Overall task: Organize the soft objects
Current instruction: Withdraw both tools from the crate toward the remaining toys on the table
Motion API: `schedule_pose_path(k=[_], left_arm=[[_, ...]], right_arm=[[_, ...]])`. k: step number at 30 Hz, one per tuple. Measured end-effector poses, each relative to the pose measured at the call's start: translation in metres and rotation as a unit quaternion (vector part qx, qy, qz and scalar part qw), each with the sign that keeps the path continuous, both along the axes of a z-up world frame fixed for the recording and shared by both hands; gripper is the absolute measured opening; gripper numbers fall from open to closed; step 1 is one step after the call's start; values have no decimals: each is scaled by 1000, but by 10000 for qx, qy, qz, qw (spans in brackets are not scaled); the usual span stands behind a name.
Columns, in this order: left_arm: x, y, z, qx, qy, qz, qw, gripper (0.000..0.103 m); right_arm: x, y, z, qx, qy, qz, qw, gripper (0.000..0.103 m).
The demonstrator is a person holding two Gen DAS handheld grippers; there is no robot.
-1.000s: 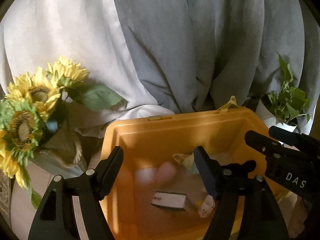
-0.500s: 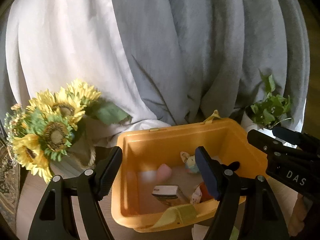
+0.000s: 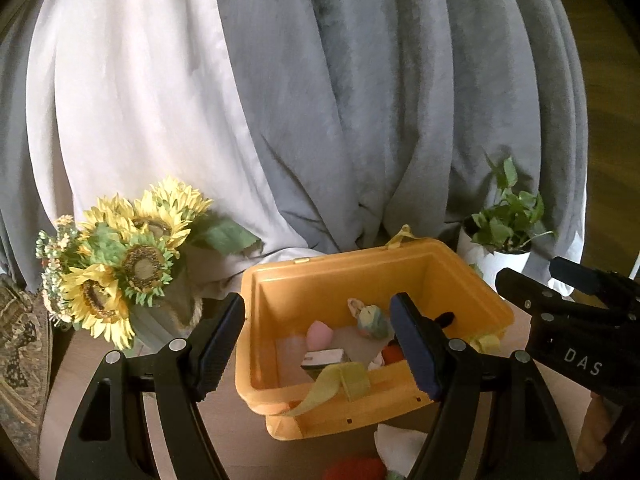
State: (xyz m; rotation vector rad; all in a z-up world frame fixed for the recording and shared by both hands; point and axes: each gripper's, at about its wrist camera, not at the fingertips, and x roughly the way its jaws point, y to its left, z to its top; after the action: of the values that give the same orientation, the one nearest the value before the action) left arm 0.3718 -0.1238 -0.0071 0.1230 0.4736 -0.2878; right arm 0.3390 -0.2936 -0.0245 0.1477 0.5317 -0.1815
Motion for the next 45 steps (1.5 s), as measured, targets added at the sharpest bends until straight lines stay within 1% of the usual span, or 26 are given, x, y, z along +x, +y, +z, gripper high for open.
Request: schedule_pose_path(k=[4,6,16,23,28,32,36,37,41,45], left_arm=[[-15,5,2,2,-43,-38,10000,76],[-22,7,3,6,-56,-55,10000,77],[-51,20,-3,-22,49,-200,9998,78],[-73,27,-9,-11,-38,-264,9996,80],[-84,31,-17,-32,-17,-311,9995,81],[-89,34,-25,-7,32,-371,9993,81],[-94,35,-31,-15,35,-442,9990,82],[-96,35,-33,-6,26,-453,9990,84],[-99,34,-42,34,47,-502,9987,85],[-99,33,-54,98,159,-550,9983,85]], right_arm=[[-17,2,1,-25,-6,-129,9999,77],[-27,3,1,6,-17,-211,9998,80],[-61,14,-3,61,56,-444,9990,80],[-88,21,-8,-28,-10,-773,9970,80],[-105,27,-11,-177,-108,-979,9950,80],[-119,34,-16,-296,-214,-1116,9931,83],[-127,39,-20,-366,-253,-1178,9920,83],[-129,40,-22,-370,-256,-1187,9919,83],[-136,41,-29,-358,-236,-1302,9906,84],[-139,38,-41,-285,-73,-1435,9892,86]])
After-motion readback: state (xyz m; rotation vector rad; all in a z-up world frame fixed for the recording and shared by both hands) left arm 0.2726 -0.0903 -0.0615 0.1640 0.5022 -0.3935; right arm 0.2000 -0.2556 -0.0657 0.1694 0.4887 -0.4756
